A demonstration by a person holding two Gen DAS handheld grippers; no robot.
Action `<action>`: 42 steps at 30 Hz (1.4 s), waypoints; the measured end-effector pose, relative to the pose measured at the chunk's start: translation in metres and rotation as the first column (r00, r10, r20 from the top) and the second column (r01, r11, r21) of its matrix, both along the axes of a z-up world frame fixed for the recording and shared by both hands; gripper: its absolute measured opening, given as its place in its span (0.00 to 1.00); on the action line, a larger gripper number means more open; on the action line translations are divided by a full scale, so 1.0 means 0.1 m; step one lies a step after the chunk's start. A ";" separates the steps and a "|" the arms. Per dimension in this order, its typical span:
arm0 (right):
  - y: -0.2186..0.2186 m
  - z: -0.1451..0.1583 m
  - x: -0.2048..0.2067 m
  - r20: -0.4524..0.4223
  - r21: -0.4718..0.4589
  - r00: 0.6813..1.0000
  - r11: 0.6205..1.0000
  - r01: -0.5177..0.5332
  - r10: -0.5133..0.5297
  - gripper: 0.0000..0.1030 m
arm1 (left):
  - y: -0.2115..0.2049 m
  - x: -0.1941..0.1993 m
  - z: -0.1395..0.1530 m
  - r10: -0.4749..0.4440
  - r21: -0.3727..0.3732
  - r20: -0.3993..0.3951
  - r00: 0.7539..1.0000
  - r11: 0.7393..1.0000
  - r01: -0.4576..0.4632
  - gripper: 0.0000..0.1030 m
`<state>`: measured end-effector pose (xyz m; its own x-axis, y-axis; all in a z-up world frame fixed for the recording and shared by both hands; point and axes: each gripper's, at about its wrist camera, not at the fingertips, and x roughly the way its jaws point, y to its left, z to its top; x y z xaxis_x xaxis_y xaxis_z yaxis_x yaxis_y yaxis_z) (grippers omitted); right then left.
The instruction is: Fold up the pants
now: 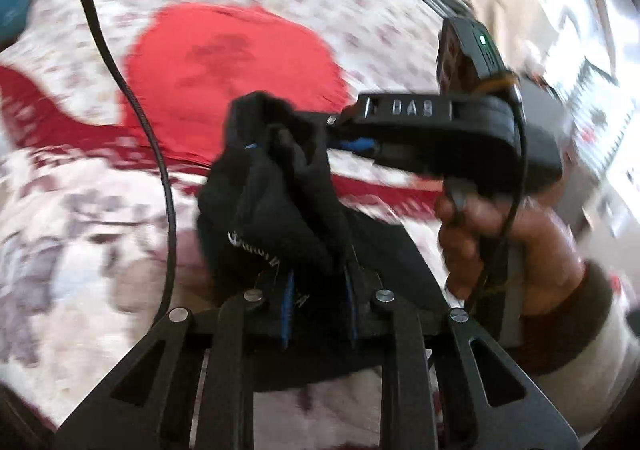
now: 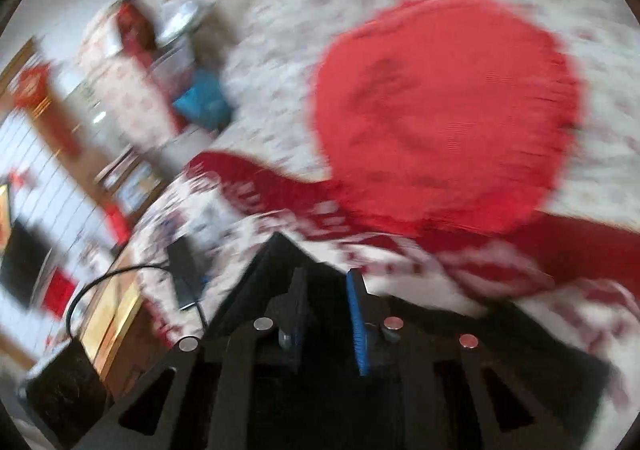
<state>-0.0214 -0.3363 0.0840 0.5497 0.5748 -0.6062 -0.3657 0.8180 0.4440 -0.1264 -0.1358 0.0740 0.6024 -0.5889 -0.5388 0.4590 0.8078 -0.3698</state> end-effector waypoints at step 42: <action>-1.10 -0.58 -0.54 -0.172 -0.291 0.923 0.913 0.285 -0.344 0.25 | -0.02 -0.05 0.03 -0.109 0.140 -0.077 0.991 0.983 0.119 0.47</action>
